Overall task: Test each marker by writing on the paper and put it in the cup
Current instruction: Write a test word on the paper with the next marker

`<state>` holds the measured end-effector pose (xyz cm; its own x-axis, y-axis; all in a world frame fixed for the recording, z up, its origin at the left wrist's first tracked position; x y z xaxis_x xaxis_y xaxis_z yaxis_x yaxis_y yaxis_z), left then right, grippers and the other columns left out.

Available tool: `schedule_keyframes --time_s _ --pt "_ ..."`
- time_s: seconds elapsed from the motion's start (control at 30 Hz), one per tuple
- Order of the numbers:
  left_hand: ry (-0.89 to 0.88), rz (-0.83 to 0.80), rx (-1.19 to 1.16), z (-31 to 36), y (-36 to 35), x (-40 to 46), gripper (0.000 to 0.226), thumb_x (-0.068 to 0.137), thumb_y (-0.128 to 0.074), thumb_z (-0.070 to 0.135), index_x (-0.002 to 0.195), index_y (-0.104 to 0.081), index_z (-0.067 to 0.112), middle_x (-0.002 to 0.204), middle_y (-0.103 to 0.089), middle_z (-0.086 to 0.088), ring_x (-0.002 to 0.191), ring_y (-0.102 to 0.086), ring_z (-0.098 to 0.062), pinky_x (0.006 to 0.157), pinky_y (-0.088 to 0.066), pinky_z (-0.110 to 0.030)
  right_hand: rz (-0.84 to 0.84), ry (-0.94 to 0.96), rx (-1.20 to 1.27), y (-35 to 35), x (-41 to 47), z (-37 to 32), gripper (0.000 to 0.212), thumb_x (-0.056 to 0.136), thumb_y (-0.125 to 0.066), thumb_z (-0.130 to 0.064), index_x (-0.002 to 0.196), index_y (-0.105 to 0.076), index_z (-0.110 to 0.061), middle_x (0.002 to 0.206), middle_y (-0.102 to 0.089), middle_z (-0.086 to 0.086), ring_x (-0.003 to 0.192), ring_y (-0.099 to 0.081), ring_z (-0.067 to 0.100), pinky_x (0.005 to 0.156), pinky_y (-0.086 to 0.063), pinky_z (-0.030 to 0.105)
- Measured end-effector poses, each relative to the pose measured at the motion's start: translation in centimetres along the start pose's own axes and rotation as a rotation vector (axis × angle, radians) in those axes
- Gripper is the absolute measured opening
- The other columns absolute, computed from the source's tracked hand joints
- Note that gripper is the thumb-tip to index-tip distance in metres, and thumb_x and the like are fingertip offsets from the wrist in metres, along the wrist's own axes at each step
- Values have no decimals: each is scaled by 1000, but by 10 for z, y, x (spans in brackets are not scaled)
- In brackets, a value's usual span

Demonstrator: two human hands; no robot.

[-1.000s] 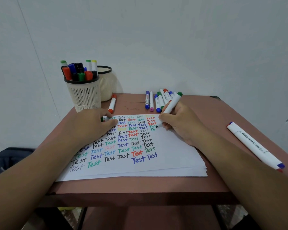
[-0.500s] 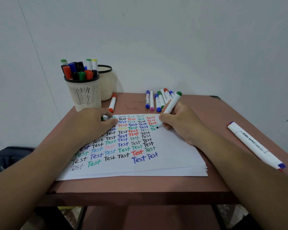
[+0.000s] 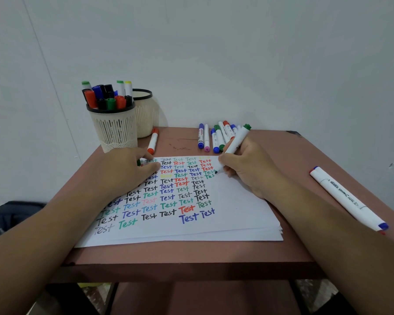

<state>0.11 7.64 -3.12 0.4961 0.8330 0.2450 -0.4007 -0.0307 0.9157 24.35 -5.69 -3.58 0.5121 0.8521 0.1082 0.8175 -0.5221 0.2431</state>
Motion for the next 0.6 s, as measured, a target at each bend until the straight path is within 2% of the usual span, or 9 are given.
schedule_keyframes --time_s 0.4,0.6 --pt "7 2 -11 3 1 -1 40 92 -54 65 122 -65 42 88 -59 15 74 -50 2 58 -36 -20 -49 -26 18 -3 1 2 17 88 -64 3 98 -57 -9 85 -54 11 67 -52 17 54 -46 25" --pt "3 -4 -5 3 3 -3 39 91 -53 67 121 -64 43 88 -58 17 76 -51 1 60 -38 -22 -20 -15 33 -1 1 1 15 88 -65 4 97 -59 -6 81 -57 11 65 -53 19 59 -46 32"
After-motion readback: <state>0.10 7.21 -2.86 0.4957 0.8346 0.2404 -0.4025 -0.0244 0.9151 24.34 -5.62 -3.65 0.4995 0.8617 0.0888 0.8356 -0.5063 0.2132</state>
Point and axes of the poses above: each hand's wrist, its own x-axis towards the middle knuckle, its own y-axis out of the back of the hand, z = x × y, the point moved 6 cm from there along x, towards the middle knuckle
